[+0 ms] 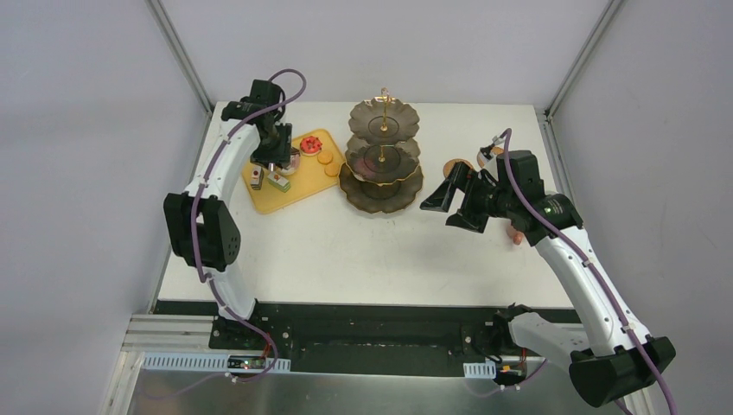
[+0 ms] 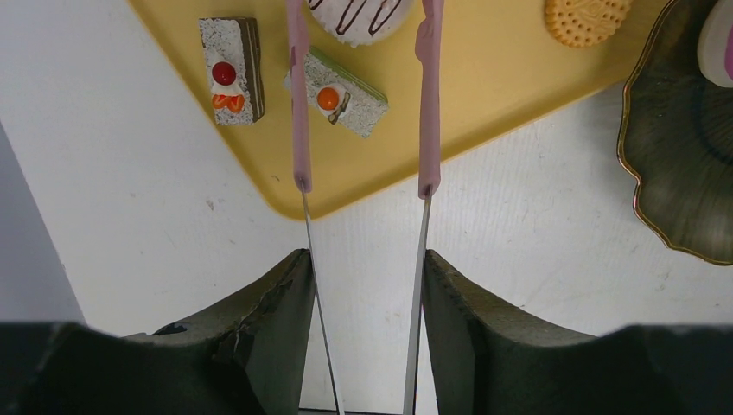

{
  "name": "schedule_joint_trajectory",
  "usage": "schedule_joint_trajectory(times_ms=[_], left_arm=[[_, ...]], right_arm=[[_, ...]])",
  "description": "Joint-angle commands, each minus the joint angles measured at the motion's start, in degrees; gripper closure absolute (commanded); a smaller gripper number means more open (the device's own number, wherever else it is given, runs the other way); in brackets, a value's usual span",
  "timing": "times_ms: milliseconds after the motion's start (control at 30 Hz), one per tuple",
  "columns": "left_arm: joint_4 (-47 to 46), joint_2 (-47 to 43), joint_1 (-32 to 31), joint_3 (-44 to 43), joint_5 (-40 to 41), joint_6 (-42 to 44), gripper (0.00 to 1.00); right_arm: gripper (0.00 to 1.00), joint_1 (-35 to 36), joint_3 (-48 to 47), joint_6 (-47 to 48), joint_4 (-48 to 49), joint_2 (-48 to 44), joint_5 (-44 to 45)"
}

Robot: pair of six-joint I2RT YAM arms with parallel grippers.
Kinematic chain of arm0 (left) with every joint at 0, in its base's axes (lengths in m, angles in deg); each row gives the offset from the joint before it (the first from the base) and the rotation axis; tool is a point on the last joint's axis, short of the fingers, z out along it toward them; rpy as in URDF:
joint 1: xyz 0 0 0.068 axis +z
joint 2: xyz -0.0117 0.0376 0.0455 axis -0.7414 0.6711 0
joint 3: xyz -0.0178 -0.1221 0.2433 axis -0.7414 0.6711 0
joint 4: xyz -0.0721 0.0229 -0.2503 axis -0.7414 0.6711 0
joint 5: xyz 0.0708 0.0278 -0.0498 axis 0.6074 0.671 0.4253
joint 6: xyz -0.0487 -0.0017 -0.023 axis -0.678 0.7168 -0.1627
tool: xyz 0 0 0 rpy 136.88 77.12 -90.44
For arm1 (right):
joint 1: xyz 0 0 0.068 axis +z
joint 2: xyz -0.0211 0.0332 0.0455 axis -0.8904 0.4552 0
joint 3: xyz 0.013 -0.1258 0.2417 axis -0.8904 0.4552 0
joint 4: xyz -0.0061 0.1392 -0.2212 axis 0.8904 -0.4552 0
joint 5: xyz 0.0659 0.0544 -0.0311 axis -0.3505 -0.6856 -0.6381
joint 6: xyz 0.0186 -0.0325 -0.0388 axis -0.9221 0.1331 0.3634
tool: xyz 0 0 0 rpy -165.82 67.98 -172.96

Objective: Serve the afternoon tea

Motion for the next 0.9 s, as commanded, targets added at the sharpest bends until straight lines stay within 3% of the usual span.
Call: schedule_joint_trajectory(times_ms=[0,867], left_arm=[[0.96,0.62,0.51,-3.04,-0.88,1.89,0.53],[1.87,5.10,1.04,-4.74,-1.99,1.98,0.52]], right_arm=[[0.01,-0.32,-0.93,-0.52,0.38,0.16,0.37],[0.01,-0.37,-0.83,-0.53,0.10,-0.02,0.44]])
